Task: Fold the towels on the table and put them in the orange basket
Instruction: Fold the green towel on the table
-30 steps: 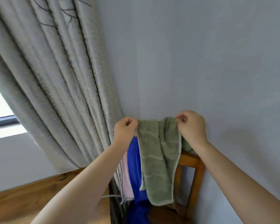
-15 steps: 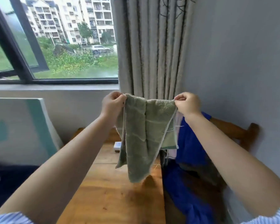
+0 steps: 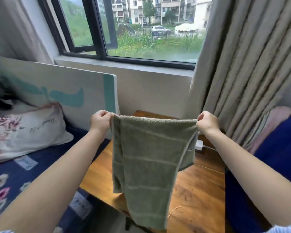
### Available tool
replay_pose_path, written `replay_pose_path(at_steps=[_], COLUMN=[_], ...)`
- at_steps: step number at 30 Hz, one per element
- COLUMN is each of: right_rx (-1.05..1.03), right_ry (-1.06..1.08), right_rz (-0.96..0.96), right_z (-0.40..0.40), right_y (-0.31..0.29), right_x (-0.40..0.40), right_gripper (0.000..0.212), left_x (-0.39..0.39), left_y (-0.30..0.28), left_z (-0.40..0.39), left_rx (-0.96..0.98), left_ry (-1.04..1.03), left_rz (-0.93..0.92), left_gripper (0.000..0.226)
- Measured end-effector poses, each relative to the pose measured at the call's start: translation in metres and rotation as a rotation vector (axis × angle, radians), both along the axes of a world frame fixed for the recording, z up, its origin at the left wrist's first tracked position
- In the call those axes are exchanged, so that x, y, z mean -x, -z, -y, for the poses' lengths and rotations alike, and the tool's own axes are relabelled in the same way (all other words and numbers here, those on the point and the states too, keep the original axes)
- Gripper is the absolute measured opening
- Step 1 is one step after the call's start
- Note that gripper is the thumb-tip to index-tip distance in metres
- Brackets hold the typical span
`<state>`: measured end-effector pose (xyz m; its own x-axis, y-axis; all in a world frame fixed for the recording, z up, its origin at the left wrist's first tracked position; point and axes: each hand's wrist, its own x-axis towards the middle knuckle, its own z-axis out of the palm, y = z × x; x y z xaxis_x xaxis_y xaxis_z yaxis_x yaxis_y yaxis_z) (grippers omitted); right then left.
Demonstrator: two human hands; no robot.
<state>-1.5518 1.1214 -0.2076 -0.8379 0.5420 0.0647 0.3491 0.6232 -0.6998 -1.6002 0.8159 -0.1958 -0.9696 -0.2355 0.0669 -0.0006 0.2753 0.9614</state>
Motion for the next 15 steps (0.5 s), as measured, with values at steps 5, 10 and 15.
replay_pose_path(at_steps=[5,10,15], right_rx=[-0.029,-0.128,-0.127], right_ry=[0.020,-0.050,-0.123], right_rz=[0.200,0.260,-0.063], right_z=[0.009,0.026,0.040], right_y=[0.015,0.006,-0.026], right_x=[0.073,0.143,0.203], right_gripper=[0.023,0.027,0.024], left_x=[0.071,0.135,0.190], left_y=[0.014,0.010,-0.010], left_z=[0.016,-0.015,-0.052], left_rx=[0.089,0.145,-0.153], left_ry=[-0.166,-0.184,-0.188], left_rz=[0.114,0.209,0.086], left_gripper=[0.031,0.029,0.025])
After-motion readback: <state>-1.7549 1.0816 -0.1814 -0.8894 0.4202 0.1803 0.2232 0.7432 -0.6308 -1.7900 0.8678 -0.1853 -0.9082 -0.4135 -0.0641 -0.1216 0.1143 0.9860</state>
